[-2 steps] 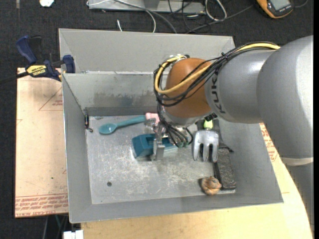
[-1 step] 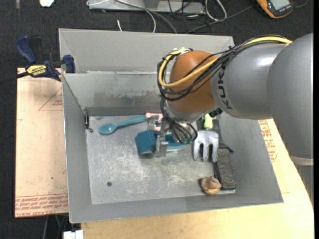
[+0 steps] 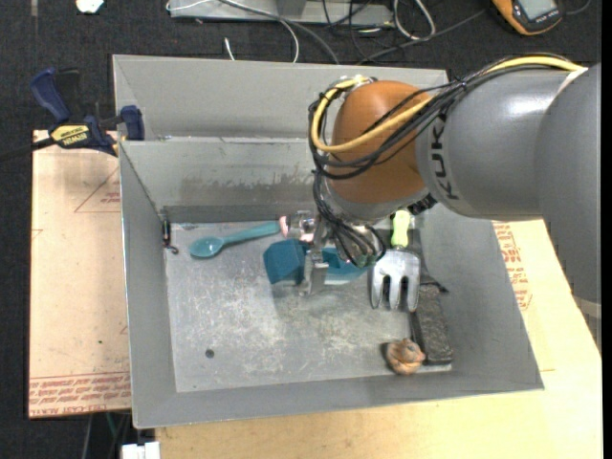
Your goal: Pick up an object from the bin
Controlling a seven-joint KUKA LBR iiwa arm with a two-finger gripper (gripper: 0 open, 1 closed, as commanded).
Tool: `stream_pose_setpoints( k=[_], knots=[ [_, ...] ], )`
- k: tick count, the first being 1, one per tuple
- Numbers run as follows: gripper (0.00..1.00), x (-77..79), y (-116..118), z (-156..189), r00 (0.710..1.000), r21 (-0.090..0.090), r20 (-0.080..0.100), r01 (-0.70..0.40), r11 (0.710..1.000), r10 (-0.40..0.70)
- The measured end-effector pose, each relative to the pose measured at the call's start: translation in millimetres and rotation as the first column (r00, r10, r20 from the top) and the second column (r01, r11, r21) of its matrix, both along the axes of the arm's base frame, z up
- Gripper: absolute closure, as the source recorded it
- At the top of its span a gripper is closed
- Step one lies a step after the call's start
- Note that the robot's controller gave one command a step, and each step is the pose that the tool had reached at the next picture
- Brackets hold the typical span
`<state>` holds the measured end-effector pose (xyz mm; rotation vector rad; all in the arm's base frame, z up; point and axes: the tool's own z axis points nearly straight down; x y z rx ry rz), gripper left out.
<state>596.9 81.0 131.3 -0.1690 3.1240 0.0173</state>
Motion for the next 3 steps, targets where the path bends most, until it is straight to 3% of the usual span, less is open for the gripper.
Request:
stream_pose_setpoints(
  k=[2,3],
  knots=[
    [1.00,0.9,0,38,1.000,0.000,0.003,0.000,1.000,0.000],
    [1.00,-1.5,0,59,1.000,-0.001,-0.008,0.000,1.000,0.000]
  ],
)
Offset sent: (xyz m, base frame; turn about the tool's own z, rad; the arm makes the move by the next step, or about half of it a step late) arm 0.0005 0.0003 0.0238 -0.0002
